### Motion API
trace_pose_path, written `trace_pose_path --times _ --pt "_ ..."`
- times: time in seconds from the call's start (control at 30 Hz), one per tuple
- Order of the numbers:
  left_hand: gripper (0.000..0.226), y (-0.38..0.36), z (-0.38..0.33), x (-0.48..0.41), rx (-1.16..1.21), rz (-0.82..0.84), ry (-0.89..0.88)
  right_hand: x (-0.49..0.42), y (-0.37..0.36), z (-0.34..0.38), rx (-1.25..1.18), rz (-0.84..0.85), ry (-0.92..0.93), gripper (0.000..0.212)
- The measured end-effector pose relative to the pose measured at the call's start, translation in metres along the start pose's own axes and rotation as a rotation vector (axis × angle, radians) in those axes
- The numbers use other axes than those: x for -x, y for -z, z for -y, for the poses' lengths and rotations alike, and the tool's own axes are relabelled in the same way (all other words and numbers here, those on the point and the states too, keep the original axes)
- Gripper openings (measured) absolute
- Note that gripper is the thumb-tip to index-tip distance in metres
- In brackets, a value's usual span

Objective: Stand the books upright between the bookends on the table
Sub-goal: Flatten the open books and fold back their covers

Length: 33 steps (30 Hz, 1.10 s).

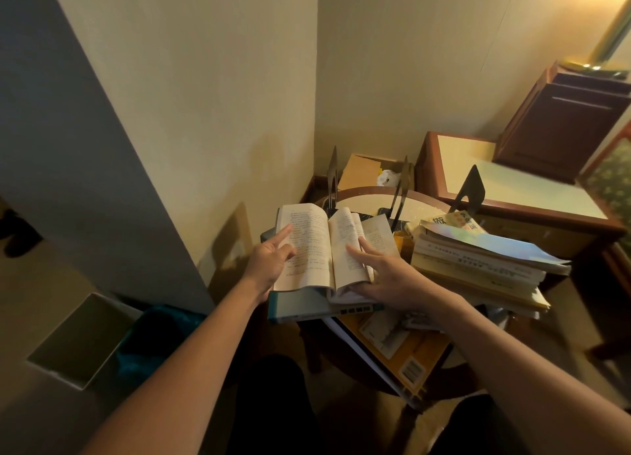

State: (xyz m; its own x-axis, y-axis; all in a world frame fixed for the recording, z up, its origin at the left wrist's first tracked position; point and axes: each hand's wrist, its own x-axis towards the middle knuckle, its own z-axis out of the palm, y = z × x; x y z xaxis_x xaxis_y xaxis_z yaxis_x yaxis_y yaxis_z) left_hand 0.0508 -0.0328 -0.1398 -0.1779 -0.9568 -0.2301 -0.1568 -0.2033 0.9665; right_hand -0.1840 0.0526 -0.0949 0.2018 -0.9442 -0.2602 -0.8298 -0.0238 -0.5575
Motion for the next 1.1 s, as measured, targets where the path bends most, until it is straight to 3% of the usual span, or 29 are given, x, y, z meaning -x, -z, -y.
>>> trace_pose_path --times 0.23,0.47,0.73,0.8,0.97,1.1 --pt "0.052 0.002 0.004 -0.003 0.006 -0.011 -0.002 0.006 -0.003 0.007 -0.065 -0.046 -0.019 0.073" --pt "0.055 -0.001 0.003 -0.006 0.05 0.087 0.044 0.013 -0.022 0.001 -0.197 -0.288 -0.07 0.065" --pt "0.059 -0.003 -0.003 -0.01 0.084 0.139 0.041 0.0 -0.03 0.002 -0.049 -0.468 -0.103 0.084" --pt "0.06 -0.002 -0.003 -0.01 0.094 0.147 0.038 -0.001 -0.029 0.004 -0.03 -0.523 -0.105 0.079" --pt "0.062 -0.003 -0.003 -0.009 0.148 0.15 0.041 0.006 -0.036 0.013 -0.26 -0.681 -0.096 0.042" --pt "0.064 -0.003 0.0 -0.006 0.144 0.16 0.05 0.008 -0.036 0.02 -0.511 -0.791 -0.212 0.048"
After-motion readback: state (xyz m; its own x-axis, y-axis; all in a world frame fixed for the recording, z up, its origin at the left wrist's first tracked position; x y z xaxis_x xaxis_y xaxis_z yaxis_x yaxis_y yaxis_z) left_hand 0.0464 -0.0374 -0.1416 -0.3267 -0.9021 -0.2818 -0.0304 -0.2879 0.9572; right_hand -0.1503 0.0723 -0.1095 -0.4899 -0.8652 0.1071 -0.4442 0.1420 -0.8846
